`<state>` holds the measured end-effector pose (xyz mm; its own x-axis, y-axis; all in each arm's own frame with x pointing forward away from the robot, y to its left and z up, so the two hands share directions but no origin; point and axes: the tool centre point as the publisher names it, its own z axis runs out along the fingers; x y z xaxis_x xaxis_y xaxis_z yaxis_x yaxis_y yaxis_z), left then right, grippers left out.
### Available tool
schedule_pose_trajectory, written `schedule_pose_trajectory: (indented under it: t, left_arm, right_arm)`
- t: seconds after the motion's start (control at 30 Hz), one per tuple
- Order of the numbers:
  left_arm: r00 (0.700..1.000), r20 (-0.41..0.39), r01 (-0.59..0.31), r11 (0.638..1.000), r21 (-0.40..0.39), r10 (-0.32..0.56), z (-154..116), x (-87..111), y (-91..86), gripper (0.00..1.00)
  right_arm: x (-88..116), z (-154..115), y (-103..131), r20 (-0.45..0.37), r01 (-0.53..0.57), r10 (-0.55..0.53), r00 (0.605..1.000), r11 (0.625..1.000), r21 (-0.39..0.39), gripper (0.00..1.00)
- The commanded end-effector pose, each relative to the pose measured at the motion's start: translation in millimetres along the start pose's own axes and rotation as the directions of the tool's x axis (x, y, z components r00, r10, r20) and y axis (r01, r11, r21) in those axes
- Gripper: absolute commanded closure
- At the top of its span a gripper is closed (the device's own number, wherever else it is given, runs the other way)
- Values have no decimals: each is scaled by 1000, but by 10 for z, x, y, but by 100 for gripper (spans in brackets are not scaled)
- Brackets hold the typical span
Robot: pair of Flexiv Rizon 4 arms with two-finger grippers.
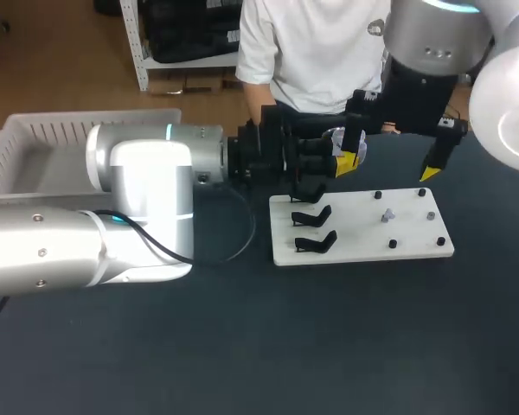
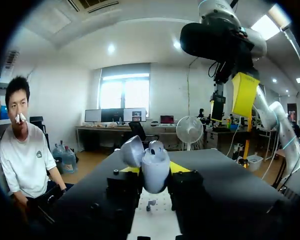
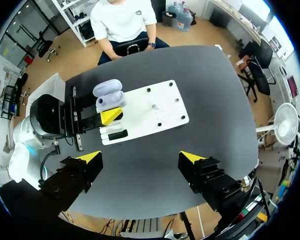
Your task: Pick up each earbud case from the left stands, insert the matching earbuds, close the lid, and place the case in the box.
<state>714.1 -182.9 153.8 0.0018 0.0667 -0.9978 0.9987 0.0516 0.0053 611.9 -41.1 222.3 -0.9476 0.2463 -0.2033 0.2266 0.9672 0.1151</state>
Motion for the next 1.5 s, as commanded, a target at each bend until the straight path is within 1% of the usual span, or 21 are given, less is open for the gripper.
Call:
schedule_pose_trajectory:
  t: [0.03,0.33,0.4,0.57,0.63,0.77,0.8,0.83,0.87,0.93,0.97,1.03,1.07,1.17,1.33,1.43,1.47,1.5]
  left_arm:
    - [1000,4,-2,1000,-2,2,6,8,3,100]
    - [1000,4,-2,1000,-2,2,6,8,3,100]
    - [1000,4,-2,1000,-2,2,6,8,3,100]
    - [1000,4,-2,1000,-2,2,6,8,3,100]
    - [1000,4,-2,1000,-2,2,6,8,3,100]
    - [1000,4,-2,1000,-2,2,6,8,3,100]
    - [1000,4,-2,1000,-2,2,6,8,3,100]
    - [1000,4,-2,1000,-2,2,6,8,3,100]
    - [1000,4,-2,1000,-2,2,6,8,3,100]
    - [1000,4,-2,1000,-2,2,6,8,3,100]
    - [1000,4,-2,1000,-2,2,6,8,3,100]
    - [1000,4,-2,1000,-2,2,6,8,3,100]
    - [1000,4,-2,1000,-2,2,6,8,3,100]
    - [1000,4,-2,1000,-2,2,6,8,3,100]
    - [1000,4,-2,1000,-2,2,6,8,3,100]
    - [1000,4,-2,1000,-2,2,6,8,3,100]
    - [1000,4,-2,1000,-2,2,6,8,3,100]
    - [1000,4,-2,1000,-2,2,6,8,3,100]
  right_arm:
    - [34,8,-37,38,-2,3,999,1000,-20,0]
    - [34,8,-37,38,-2,3,999,1000,-20,0]
    - [80,88,-136,58,-47,52,997,996,-72,0]
    - [131,231,-347,141,-94,109,984,989,-111,0]
    - [142,270,-394,168,-100,117,979,989,-109,0]
    - [161,413,-486,168,-124,145,975,984,-128,0]
    - [158,451,-508,181,-127,150,972,983,-132,0]
    - [160,504,-531,169,-129,149,974,984,-125,0]
    - [167,550,-544,159,-134,157,975,980,-145,0]
    - [161,659,-575,144,-138,158,977,981,-137,0]
    - [149,714,-592,155,-142,165,974,978,-151,0]
    - [126,820,-621,147,-143,164,975,979,-144,0]
    - [102,868,-632,162,-144,169,972,977,-155,0]
    - [35,1022,-666,174,-157,183,967,975,-157,0]
    - [-94,1283,-684,157,-164,189,969,974,-158,0]
    - [-173,1418,-664,145,-169,197,970,968,-183,0]
    - [-205,1468,-656,134,-163,187,973,971,-177,0]
    - [-232,1507,-646,138,-157,185,973,969,-192,0]
